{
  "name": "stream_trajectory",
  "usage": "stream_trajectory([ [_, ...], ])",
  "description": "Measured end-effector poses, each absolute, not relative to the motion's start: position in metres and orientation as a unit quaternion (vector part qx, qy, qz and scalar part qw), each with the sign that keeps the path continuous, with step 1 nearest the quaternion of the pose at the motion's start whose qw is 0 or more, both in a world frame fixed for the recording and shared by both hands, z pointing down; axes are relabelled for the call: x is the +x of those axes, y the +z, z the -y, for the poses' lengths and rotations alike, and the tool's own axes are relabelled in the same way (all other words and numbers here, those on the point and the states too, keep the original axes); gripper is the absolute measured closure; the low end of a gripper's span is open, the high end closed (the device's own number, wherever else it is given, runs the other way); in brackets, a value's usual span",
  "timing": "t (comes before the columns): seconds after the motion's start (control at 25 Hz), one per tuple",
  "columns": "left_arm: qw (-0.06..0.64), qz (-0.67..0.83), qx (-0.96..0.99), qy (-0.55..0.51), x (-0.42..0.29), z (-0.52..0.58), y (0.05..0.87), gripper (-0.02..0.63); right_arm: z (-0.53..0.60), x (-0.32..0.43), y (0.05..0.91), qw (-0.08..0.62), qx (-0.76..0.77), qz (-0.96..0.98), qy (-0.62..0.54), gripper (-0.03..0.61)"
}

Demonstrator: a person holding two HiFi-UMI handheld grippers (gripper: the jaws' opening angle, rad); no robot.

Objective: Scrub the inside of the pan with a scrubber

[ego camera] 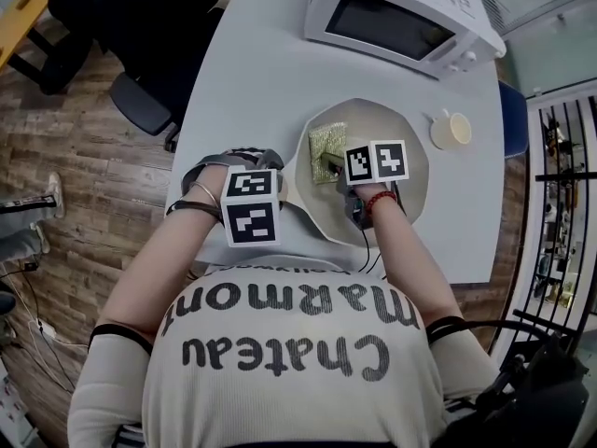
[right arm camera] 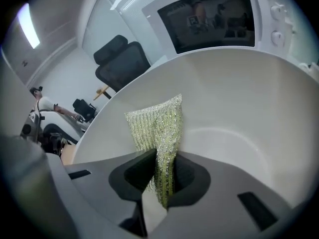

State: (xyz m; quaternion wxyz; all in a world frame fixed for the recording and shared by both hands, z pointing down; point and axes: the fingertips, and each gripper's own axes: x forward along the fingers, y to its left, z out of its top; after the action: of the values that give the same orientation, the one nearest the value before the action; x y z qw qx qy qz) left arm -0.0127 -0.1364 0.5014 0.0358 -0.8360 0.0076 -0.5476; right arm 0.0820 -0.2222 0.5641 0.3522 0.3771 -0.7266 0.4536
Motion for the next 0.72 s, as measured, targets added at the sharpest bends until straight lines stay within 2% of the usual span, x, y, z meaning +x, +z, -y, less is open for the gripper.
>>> stream_trajectory([
  [0.2,0.064,-0.019,-0.826,-0.559,-0.013,0.137,0.505,0.331,0.219,0.101,0.563,0.381,0.394,0.722,0.422,0.512],
  [0.72,0.058,-0.024,-0.815,-0.576,-0.014,0.139,0.508,0.337,0.208,0.196,0.556,0.529,0.458,0.650,0.297,0.514],
])
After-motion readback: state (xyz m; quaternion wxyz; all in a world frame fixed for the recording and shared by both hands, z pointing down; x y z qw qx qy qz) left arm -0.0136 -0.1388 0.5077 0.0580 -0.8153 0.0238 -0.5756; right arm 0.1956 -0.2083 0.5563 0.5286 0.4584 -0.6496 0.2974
